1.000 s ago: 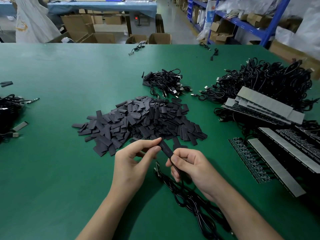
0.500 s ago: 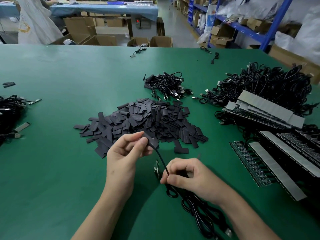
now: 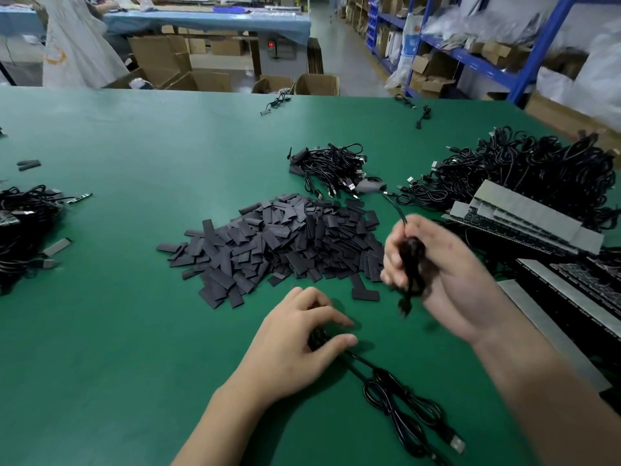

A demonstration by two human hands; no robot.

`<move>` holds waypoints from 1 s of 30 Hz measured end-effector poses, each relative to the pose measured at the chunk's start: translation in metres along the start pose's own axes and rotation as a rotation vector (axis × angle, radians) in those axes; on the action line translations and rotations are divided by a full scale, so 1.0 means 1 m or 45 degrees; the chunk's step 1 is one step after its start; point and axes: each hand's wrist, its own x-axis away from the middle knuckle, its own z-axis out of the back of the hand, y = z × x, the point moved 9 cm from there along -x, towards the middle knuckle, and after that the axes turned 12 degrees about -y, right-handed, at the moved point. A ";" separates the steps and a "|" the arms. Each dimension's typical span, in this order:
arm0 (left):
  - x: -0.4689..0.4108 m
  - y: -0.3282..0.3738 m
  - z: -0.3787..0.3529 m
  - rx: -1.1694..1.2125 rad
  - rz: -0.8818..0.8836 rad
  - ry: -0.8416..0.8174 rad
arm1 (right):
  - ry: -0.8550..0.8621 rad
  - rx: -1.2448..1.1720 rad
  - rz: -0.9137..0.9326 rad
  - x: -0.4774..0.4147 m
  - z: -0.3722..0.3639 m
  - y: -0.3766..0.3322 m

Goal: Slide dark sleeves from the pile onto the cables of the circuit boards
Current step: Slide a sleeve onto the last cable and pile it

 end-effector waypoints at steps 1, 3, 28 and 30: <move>0.001 -0.002 0.001 -0.054 0.014 0.022 | 0.075 0.229 -0.048 -0.010 0.011 -0.009; 0.002 -0.006 0.005 -0.126 0.062 0.077 | 0.198 0.732 -0.150 -0.038 0.032 -0.028; 0.010 -0.057 0.017 1.015 0.414 0.420 | 0.312 1.549 -0.155 -0.059 0.035 0.015; 0.009 -0.050 0.017 1.157 0.360 0.405 | 0.237 1.305 -0.237 -0.028 0.027 0.036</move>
